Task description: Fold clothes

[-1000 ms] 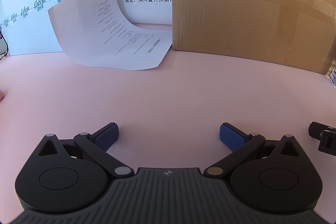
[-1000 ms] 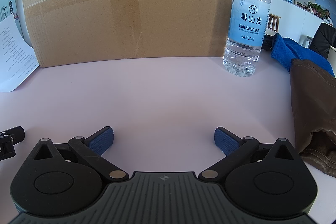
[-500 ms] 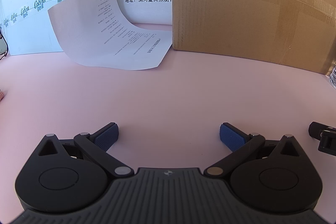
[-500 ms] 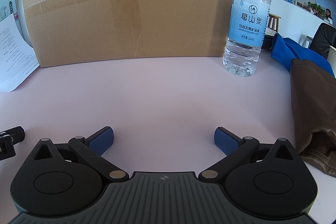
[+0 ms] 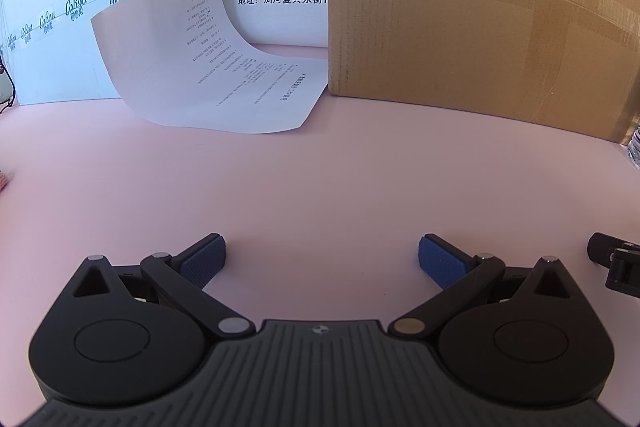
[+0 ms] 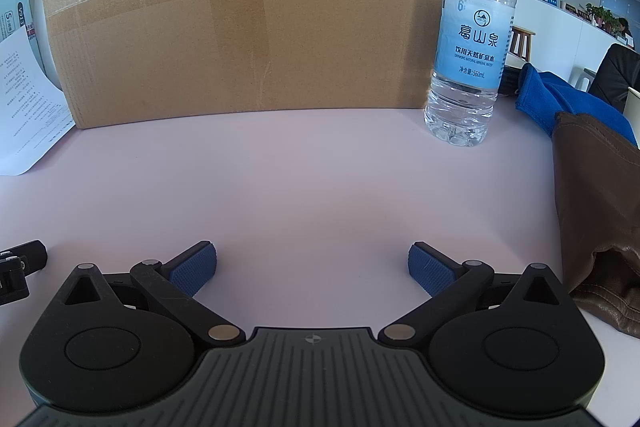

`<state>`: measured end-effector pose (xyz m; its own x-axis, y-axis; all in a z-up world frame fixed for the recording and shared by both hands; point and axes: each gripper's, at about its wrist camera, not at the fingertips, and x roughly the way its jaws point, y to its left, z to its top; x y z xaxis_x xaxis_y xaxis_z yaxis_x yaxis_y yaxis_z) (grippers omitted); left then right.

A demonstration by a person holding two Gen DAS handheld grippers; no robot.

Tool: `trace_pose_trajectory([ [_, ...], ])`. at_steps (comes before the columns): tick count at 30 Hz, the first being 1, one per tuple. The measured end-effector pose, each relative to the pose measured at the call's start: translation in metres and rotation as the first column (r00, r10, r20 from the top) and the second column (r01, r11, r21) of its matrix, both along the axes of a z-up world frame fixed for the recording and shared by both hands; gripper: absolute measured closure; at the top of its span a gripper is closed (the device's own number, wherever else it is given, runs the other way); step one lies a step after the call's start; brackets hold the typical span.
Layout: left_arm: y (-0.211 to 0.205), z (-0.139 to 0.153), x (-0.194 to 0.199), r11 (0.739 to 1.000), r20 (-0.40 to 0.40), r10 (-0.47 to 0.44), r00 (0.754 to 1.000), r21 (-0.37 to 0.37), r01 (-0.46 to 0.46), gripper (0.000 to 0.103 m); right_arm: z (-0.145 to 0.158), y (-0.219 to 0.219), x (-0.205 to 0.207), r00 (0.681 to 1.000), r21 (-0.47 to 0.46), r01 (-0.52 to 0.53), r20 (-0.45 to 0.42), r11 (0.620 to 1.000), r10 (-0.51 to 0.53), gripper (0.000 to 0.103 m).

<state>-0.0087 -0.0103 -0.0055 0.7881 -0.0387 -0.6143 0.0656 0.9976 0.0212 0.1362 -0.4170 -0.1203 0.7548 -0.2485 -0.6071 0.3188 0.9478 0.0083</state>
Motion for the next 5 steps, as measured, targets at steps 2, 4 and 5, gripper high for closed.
trace_pose_trajectory([
  [2, -0.0003, 0.0, -0.0001, 1.0, 0.0, 0.0, 1.0, 0.0, 0.0, 0.0, 0.0, 0.0, 0.0, 1.0, 0.0, 0.0, 0.0, 1.0, 0.0, 0.0],
  [4, -0.0007, 0.0, -0.0003, 1.0, 0.0, 0.0, 1.0, 0.0, 0.0, 0.0, 0.0, 0.0, 0.0, 1.0, 0.0, 0.0, 0.0, 1.0, 0.0, 0.0],
  [5, -0.0008, -0.0001, -0.0003, 1.0, 0.001, 0.0, 1.0, 0.0, 0.0, 0.0, 0.0, 0.0, 0.0, 1.0, 0.0, 0.0, 0.0, 1.0, 0.0, 0.0],
])
